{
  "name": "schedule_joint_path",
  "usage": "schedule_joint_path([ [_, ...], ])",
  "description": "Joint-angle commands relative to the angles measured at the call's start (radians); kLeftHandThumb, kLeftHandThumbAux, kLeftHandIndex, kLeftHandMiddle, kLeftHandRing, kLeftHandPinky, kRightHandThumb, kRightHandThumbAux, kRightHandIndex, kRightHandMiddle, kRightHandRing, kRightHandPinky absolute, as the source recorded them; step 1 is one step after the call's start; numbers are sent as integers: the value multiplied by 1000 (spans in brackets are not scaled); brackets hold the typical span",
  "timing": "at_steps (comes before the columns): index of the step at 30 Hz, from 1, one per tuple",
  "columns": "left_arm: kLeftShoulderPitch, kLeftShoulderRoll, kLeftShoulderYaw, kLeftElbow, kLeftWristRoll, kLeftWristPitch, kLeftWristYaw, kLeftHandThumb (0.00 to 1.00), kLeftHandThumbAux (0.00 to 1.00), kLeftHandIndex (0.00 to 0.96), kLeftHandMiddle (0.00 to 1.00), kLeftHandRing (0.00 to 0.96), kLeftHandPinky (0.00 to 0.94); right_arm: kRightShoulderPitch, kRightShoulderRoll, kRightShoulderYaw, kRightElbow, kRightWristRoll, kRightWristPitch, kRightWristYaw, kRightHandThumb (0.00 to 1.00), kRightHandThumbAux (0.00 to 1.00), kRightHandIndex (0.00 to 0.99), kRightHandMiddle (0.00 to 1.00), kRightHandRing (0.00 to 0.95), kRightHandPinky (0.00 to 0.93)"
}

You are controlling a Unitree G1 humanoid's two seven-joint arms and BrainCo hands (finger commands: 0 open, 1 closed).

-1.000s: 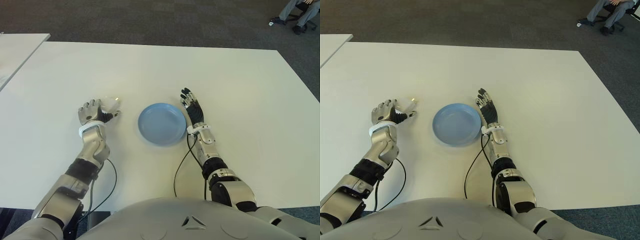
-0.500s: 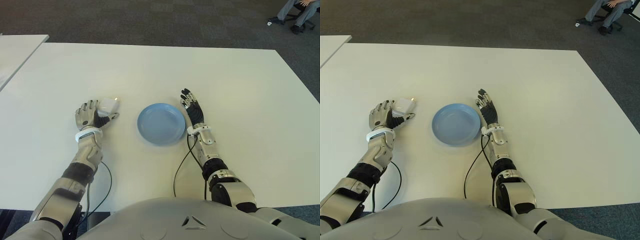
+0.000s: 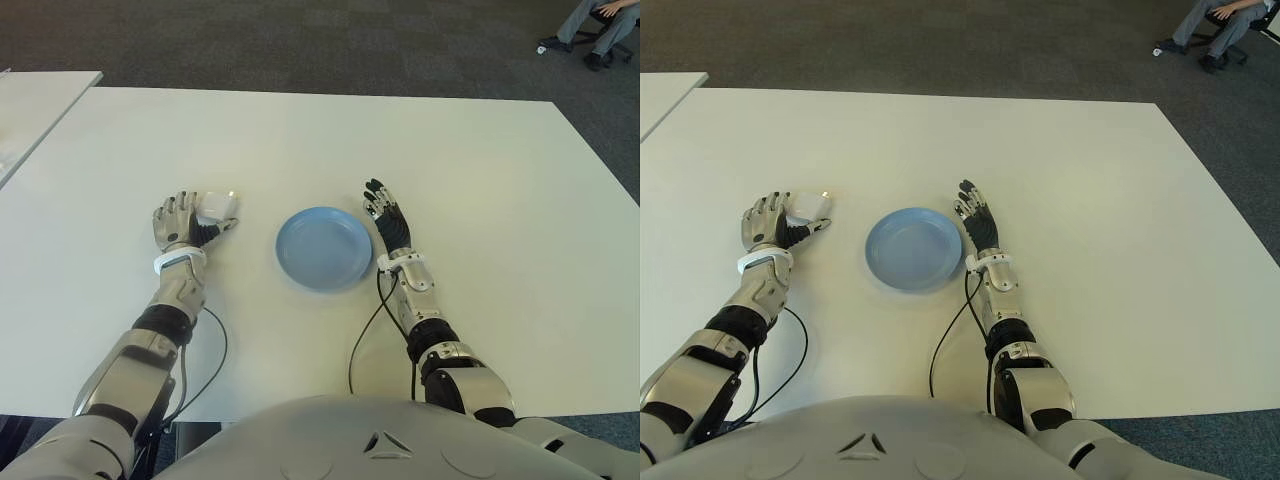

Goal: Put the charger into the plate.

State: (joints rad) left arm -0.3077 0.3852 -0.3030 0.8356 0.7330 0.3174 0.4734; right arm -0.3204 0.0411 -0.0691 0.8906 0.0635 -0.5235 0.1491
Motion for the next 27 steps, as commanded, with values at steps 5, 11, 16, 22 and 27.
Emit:
schedule_joint_path([
  [5, -14, -30, -45, 169, -15, -1, -16, 107, 373, 0, 0, 0, 15, 50, -5, -9, 27, 7, 52, 0, 0, 555, 66, 96, 61, 50],
  [11, -52, -35, -61, 215, -24, -12, -14, 97, 367, 0, 0, 0, 16, 54, -6, -9, 21, 7, 57, 3, 0, 555, 64, 95, 61, 48],
  [16, -83, -42, -70, 240, -30, -10, -20, 89, 360, 0, 0, 0, 22, 56, -7, -7, 14, 5, 58, 3, 0, 560, 62, 93, 60, 47],
  [22, -119, -55, -78, 273, -40, -1, -24, 79, 354, 0, 0, 0, 51, 57, -4, -5, 11, 2, 59, 0, 0, 559, 60, 95, 61, 46],
  [27, -142, -67, -85, 292, -48, 9, -21, 73, 350, 0, 18, 25, 98, 56, -2, -3, 13, 1, 58, -1, 0, 560, 59, 96, 63, 46],
])
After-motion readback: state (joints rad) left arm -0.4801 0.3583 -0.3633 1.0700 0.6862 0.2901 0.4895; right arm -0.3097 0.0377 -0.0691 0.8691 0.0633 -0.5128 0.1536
